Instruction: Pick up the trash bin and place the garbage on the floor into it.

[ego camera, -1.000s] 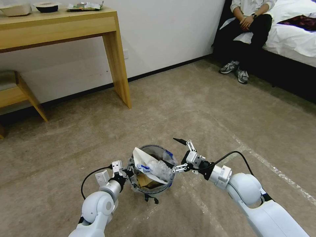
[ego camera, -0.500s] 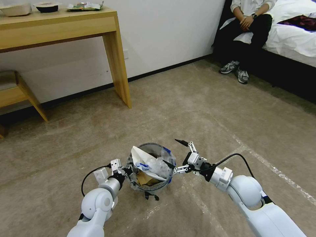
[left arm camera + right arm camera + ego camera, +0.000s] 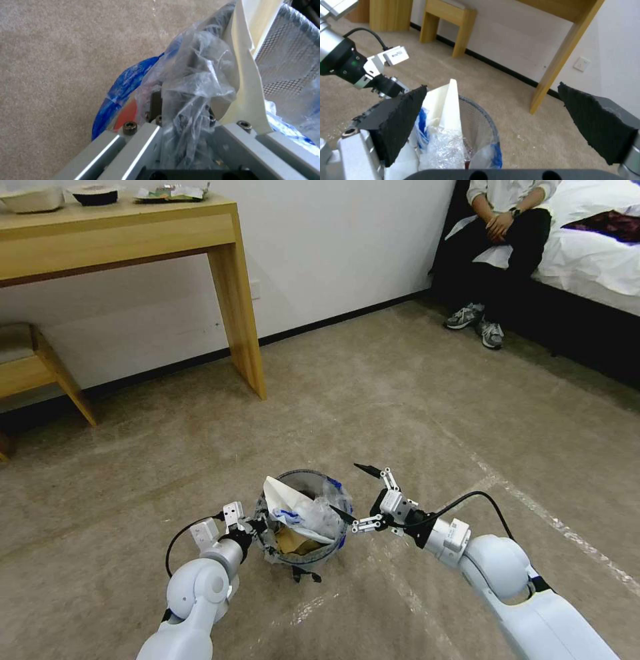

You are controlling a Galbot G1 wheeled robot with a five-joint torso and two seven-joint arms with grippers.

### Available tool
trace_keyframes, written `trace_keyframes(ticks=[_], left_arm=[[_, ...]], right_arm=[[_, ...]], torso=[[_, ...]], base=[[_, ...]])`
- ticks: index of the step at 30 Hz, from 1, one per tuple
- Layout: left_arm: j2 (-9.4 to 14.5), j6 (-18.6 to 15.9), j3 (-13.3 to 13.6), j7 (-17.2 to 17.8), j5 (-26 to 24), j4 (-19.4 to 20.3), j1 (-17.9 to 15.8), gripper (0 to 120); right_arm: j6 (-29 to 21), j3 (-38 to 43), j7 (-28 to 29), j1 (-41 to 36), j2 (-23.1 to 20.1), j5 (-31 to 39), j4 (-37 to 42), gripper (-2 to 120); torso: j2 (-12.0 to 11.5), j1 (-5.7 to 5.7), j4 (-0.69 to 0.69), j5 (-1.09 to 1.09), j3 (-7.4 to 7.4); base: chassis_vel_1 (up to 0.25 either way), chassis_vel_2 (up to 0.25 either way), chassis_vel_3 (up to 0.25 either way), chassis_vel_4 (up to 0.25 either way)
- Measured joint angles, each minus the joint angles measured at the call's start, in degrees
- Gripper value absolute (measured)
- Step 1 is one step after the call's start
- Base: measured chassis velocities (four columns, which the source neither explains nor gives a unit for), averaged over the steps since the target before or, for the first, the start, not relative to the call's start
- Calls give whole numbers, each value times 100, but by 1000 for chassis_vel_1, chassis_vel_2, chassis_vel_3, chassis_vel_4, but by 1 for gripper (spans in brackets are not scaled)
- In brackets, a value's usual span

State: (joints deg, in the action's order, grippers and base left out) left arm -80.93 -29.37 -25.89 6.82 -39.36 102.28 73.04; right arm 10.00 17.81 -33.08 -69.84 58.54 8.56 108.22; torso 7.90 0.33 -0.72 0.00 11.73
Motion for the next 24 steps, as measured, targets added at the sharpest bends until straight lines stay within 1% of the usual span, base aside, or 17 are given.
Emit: trace_keyframes(ticks=[4, 6, 16, 24], left_arm=[[-42, 82, 10, -66, 325, -178, -75, 1], [-58, 91, 16, -67, 344, -210, -91, 1], [-87, 124, 26, -86, 311, -294, -138, 1], [-80, 127, 19, -71, 193, -389, -159, 1]], right_arm=[[57, 107, -57, -123, 9, -17, -10, 100], [66, 138, -76, -149, 6, -17, -10, 100], [83, 163, -101, -150, 21, -17, -30, 100], [93, 153, -100, -169, 38, -26, -46, 100]], torso=[[0, 0, -1, 0, 0], [0, 0, 0, 0, 0], [0, 0, 0, 0, 0], [0, 0, 0, 0, 0]], base=[[0, 0, 0, 0], [0, 0, 0, 0], [0, 0, 0, 0], [0, 0, 0, 0]])
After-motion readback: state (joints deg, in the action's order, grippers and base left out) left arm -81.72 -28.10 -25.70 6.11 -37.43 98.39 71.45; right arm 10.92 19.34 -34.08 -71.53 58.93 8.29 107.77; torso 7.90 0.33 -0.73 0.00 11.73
